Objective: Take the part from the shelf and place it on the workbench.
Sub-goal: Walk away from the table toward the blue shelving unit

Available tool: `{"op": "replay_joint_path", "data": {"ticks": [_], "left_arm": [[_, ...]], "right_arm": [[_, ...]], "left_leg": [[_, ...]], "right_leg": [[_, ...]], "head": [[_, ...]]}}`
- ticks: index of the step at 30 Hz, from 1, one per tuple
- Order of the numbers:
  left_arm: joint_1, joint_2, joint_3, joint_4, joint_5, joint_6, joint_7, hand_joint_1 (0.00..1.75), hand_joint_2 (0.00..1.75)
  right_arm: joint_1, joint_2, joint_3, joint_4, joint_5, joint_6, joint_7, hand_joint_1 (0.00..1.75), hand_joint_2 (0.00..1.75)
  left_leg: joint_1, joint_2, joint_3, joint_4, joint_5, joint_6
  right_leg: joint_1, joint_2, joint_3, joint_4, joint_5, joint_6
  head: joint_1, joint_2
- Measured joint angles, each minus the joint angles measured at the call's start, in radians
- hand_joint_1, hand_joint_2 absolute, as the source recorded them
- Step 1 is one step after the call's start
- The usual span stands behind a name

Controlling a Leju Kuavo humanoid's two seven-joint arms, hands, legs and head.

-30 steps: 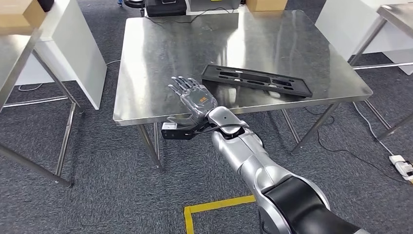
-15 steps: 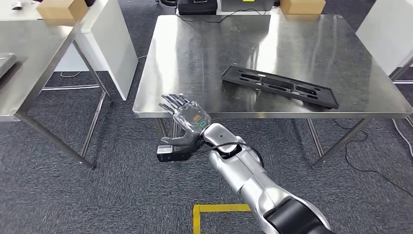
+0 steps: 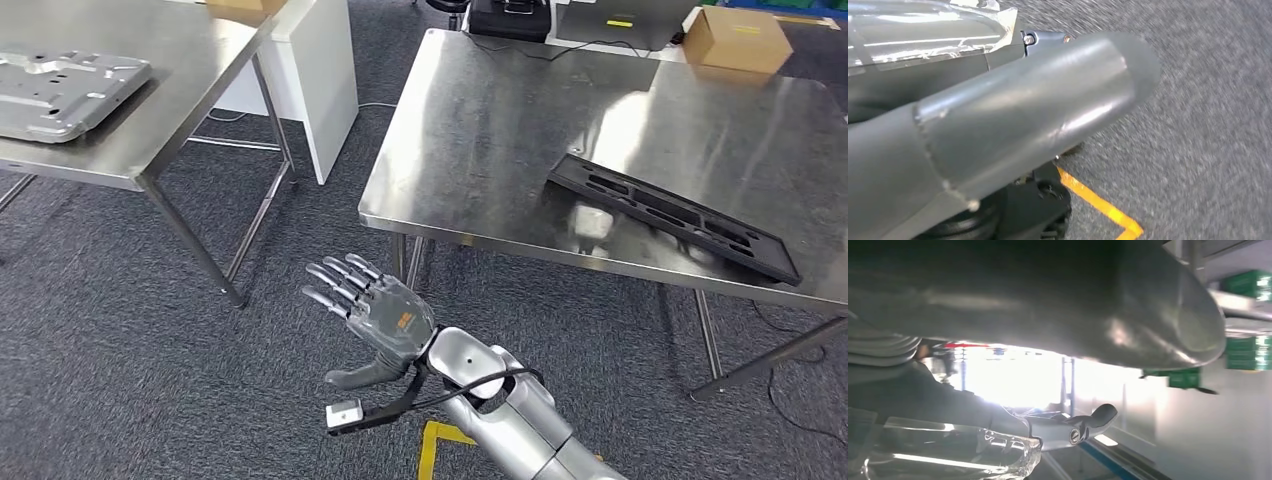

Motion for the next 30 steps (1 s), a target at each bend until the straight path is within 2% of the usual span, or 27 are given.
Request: {"op": "replay_joint_path", "data": {"ticks": [1, 2, 4, 5, 6, 8, 9, 10, 12, 13, 14, 15, 16, 17, 18, 19, 20, 21, 22, 23, 24, 25, 26, 28, 29, 30], "left_arm": [[0.002, -0.001, 0.004, 0.0, 0.007, 0.005, 0.0, 0.0, 0.0], [0.005, -0.003, 0.009, 0.0, 0.014, 0.01, 0.0, 0.0, 0.0], [0.008, -0.007, 0.021, 0.0, 0.026, 0.024, 0.001, 0.0, 0.0], [0.009, -0.01, 0.026, 0.0, 0.031, 0.03, 0.001, 0.0, 0.0], [0.011, -0.012, 0.03, 0.0, 0.034, 0.034, 0.002, 0.0, 0.0], [0.016, -0.014, 0.039, 0.0, 0.038, 0.04, 0.004, 0.0, 0.0], [0.019, -0.015, 0.042, 0.001, 0.039, 0.044, 0.006, 0.0, 0.0], [0.02, -0.016, 0.045, 0.001, 0.04, 0.05, 0.009, 0.0, 0.0], [0.017, -0.018, 0.05, 0.002, 0.041, 0.067, 0.02, 0.0, 0.0], [0.016, -0.02, 0.051, 0.002, 0.042, 0.076, 0.026, 0.0, 0.0], [0.015, -0.021, 0.053, 0.002, 0.042, 0.083, 0.032, 0.0, 0.0], [0.016, -0.023, 0.054, 0.002, 0.042, 0.09, 0.039, 0.0, 0.0], [0.017, -0.025, 0.055, 0.002, 0.042, 0.097, 0.047, 0.0, 0.0], [0.018, -0.027, 0.056, 0.002, 0.042, 0.103, 0.057, 0.0, 0.0], [0.018, -0.03, 0.056, 0.002, 0.042, 0.109, 0.071, 0.0, 0.0], [0.016, -0.034, 0.057, 0.001, 0.042, 0.113, 0.089, 0.0, 0.0], [0.014, -0.039, 0.058, 0.001, 0.042, 0.115, 0.106, 0.0, 0.0], [0.012, -0.045, 0.059, 0.0, 0.042, 0.116, 0.121, 0.0, 0.0], [0.012, -0.051, 0.06, 0.0, 0.042, 0.116, 0.132, 0.0, 0.0], [0.013, -0.057, 0.061, 0.0, 0.042, 0.117, 0.137, 0.0, 0.0], [0.015, -0.063, 0.062, 0.0, 0.042, 0.117, 0.14, 0.0, 0.0], [0.016, -0.067, 0.064, 0.0, 0.042, 0.117, 0.142, 0.0, 0.0], [0.016, -0.07, 0.064, 0.0, 0.042, 0.117, 0.144, 0.0, 0.0], [0.015, -0.075, 0.065, 0.0, 0.042, 0.116, 0.145, 0.0, 0.0], [0.014, -0.076, 0.065, 0.0, 0.042, 0.116, 0.146, 0.0, 0.0], [0.014, -0.078, 0.065, 0.0, 0.042, 0.115, 0.146, 0.0, 0.0]], "right_arm": [[0.031, -0.013, 0.008, -0.026, -0.012, -0.014, -0.009, 0.0, 0.0], [0.066, -0.026, 0.016, -0.053, -0.027, -0.031, -0.014, 0.0, 0.0], [0.136, -0.053, 0.028, -0.093, -0.073, -0.068, -0.02, 0.0, 0.0], [0.169, -0.065, 0.029, -0.102, -0.098, -0.089, -0.025, 0.0, 0.0], [0.199, -0.077, 0.028, -0.106, -0.12, -0.107, -0.032, 0.0, 0.0], [0.242, -0.093, 0.027, -0.107, -0.149, -0.132, -0.047, 0.0, 0.0], [0.257, -0.098, 0.024, -0.106, -0.164, -0.136, -0.048, 0.0, 0.0], [0.27, -0.1, 0.02, -0.101, -0.19, -0.136, -0.047, 0.0, 0.0], [0.293, -0.101, 0.002, -0.065, -0.273, -0.14, -0.047, 0.0, 0.0], [0.301, -0.1, -0.011, -0.019, -0.333, -0.149, -0.059, 0.0, 0.0], [0.304, -0.097, -0.026, 0.043, -0.396, -0.161, -0.079, 0.0, 0.0], [0.299, -0.089, -0.045, 0.129, -0.468, -0.176, -0.11, 0.0, 0.0], [0.286, -0.078, -0.067, 0.228, -0.536, -0.191, -0.142, 0.0, 0.0], [0.269, -0.063, -0.091, 0.335, -0.596, -0.203, -0.167, 0.0, 0.0], [0.247, -0.048, -0.12, 0.448, -0.648, -0.211, -0.177, 0.0, 0.0], [0.228, -0.035, -0.151, 0.551, -0.689, -0.215, -0.166, 0.0, 0.0], [0.212, -0.026, -0.184, 0.646, -0.722, -0.217, -0.143, 0.0, 0.0], [0.2, -0.021, -0.216, 0.724, -0.746, -0.218, -0.117, 0.0, 0.0], [0.193, -0.017, -0.245, 0.789, -0.761, -0.22, -0.099, 0.0, 0.0], [0.188, -0.013, -0.27, 0.841, -0.77, -0.222, -0.091, 0.0, 0.0], [0.184, -0.009, -0.289, 0.883, -0.773, -0.224, -0.088, 0.0, 0.0], [0.18, -0.005, -0.304, 0.919, -0.774, -0.225, -0.087, 0.0, 0.0], [0.176, 0.0, -0.315, 0.949, -0.774, -0.226, -0.085, 0.0, 0.0], [0.174, 0.005, -0.332, 1.003, -0.774, -0.228, -0.079, 0.0, 0.0], [0.175, 0.007, -0.338, 1.025, -0.773, -0.228, -0.076, 0.0, 0.0], [0.175, 0.008, -0.344, 1.043, -0.773, -0.228, -0.073, 0.0, 0.0]], "left_leg": [[0.0, -0.017, -0.001, 0.0, 0.001, 0.0], [0.0, -0.034, -0.001, 0.001, 0.002, -0.001], [-0.002, -0.065, -0.002, 0.004, 0.003, -0.006], [-0.003, -0.078, -0.004, 0.006, 0.003, -0.01], [-0.004, -0.089, -0.007, 0.007, 0.004, -0.016], [-0.002, -0.105, -0.013, 0.006, 0.007, -0.03], [-0.002, -0.09, -0.017, 0.01, 0.004, -0.035], [-0.003, -0.06, -0.026, 0.027, -0.009, -0.04], [-0.004, 0.014, -0.066, 0.115, -0.064, -0.047], [-0.002, 0.034, -0.097, 0.181, -0.099, -0.052], [0.001, 0.042, -0.125, 0.24, -0.124, -0.055], [0.004, 0.047, -0.141, 0.278, -0.135, -0.058], [0.006, 0.051, -0.137, 0.276, -0.127, -0.06], [0.008, 0.057, -0.113, 0.238, -0.106, -0.06], [0.008, 0.073, -0.07, 0.17, -0.078, -0.057], [0.006, 0.098, -0.027, 0.101, -0.059, -0.051], [0.002, 0.119, 0.007, 0.049, -0.046, -0.045], [-0.002, 0.133, 0.027, 0.018, -0.041, -0.038], [-0.007, 0.133, 0.03, 0.011, -0.042, -0.031], [-0.009, 0.118, 0.028, 0.009, -0.039, -0.025], [-0.007, 0.105, 0.03, 0.004, -0.034, -0.019], [-0.004, 0.093, 0.031, -0.002, -0.028, -0.011], [-0.001, 0.081, 0.033, -0.009, -0.022, -0.004], [0.002, 0.054, 0.032, -0.014, -0.014, 0.005], [0.001, 0.037, 0.029, -0.014, -0.013, 0.006], [0.0, 0.02, 0.028, -0.013, -0.013, 0.006]], "right_leg": [[0.0, 0.003, 0.008, -0.014, 0.011, 0.006], [-0.001, 0.008, 0.034, -0.067, 0.034, 0.014], [-0.006, 0.049, 0.109, -0.216, 0.086, 0.022], [-0.007, 0.066, 0.133, -0.266, 0.1, 0.02], [-0.007, 0.077, 0.147, -0.292, 0.106, 0.015], [-0.004, 0.062, 0.152, -0.297, 0.11, 0.002], [-0.005, 0.052, 0.154, -0.299, 0.113, -0.005], [-0.007, 0.039, 0.155, -0.302, 0.116, -0.013], [-0.008, 0.01, 0.157, -0.305, 0.117, -0.023], [-0.006, -0.007, 0.158, -0.305, 0.116, -0.026], [-0.005, -0.024, 0.157, -0.305, 0.115, -0.027], [-0.004, -0.041, 0.156, -0.305, 0.115, -0.028], [-0.004, -0.056, 0.155, -0.305, 0.115, -0.027], [-0.004, -0.069, 0.155, -0.305, 0.114, -0.027], [-0.003, -0.081, 0.156, -0.305, 0.114, -0.026], [-0.001, -0.093, 0.158, -0.305, 0.112, -0.023], [0.001, -0.106, 0.16, -0.305, 0.109, -0.018], [0.002, -0.118, 0.164, -0.305, 0.106, -0.011], [0.002, -0.131, 0.168, -0.306, 0.104, -0.004], [0.002, -0.144, 0.175, -0.308, 0.103, 0.003], [0.0, -0.144, 0.179, -0.308, 0.101, 0.01], [-0.001, -0.124, 0.177, -0.298, 0.093, 0.013], [-0.003, -0.092, 0.165, -0.271, 0.075, 0.013], [-0.006, -0.023, 0.108, -0.15, 0.018, 0.007], [-0.007, -0.008, 0.074, -0.082, -0.006, 0.006], [-0.007, -0.002, 0.05, -0.034, -0.019, 0.009]], "head": [[0.0, 0.0], [0.0, 0.0], [0.0, 0.0], [0.0, 0.0], [0.0, 0.0], [0.0, 0.0], [-0.001, 0.0], [-0.003, 0.0], [-0.007, 0.0], [-0.009, 0.0], [-0.009, 0.0], [-0.009, 0.0], [-0.009, 0.0], [-0.009, 0.0], [-0.009, 0.0], [-0.009, 0.0], [-0.009, 0.0], [-0.009, 0.0], [-0.008, 0.0], [-0.008, 0.0], [-0.008, 0.0], [-0.008, 0.0], [-0.008, 0.0], [-0.007, 0.0], [-0.007, 0.0], [-0.007, 0.0]]}}
